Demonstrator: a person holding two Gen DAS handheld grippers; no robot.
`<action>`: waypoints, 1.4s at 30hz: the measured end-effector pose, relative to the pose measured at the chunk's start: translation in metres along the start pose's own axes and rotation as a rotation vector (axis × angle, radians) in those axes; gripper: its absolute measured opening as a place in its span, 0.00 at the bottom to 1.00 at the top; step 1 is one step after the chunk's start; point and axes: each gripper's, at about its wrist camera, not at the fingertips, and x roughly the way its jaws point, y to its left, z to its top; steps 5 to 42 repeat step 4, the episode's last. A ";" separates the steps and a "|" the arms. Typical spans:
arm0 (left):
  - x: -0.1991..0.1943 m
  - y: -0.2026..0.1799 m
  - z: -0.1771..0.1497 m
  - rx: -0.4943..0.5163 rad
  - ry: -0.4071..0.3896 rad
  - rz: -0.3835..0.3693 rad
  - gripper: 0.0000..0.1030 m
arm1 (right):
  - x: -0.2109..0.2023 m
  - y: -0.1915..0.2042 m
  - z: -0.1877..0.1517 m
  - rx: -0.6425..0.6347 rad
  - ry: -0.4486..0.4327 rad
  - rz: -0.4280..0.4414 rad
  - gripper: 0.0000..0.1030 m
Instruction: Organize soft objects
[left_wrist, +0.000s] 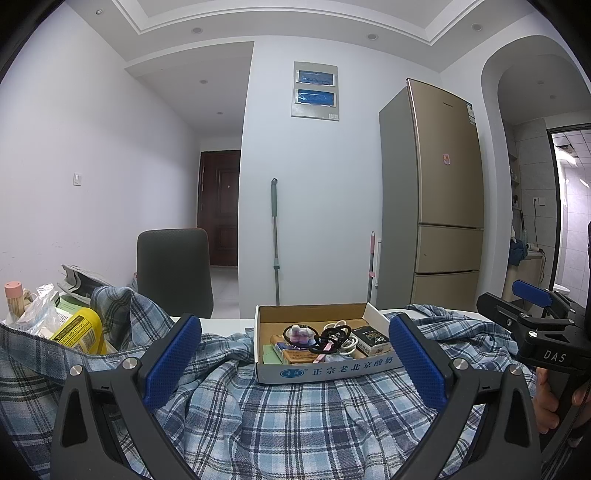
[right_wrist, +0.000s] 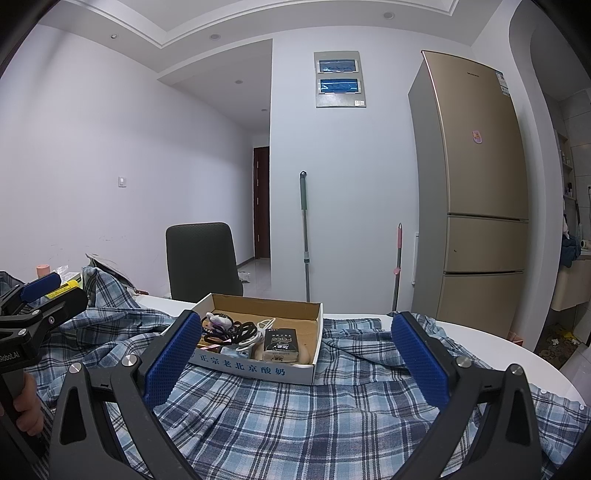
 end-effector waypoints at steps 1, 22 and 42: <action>0.000 0.000 0.000 0.000 0.000 0.000 1.00 | 0.000 0.000 0.000 0.000 0.000 0.000 1.00; 0.000 0.000 0.000 0.000 0.000 0.001 1.00 | 0.000 0.000 0.001 -0.001 0.001 0.001 1.00; 0.000 0.000 0.000 0.000 0.000 0.001 1.00 | 0.000 0.000 0.001 -0.001 0.001 0.001 1.00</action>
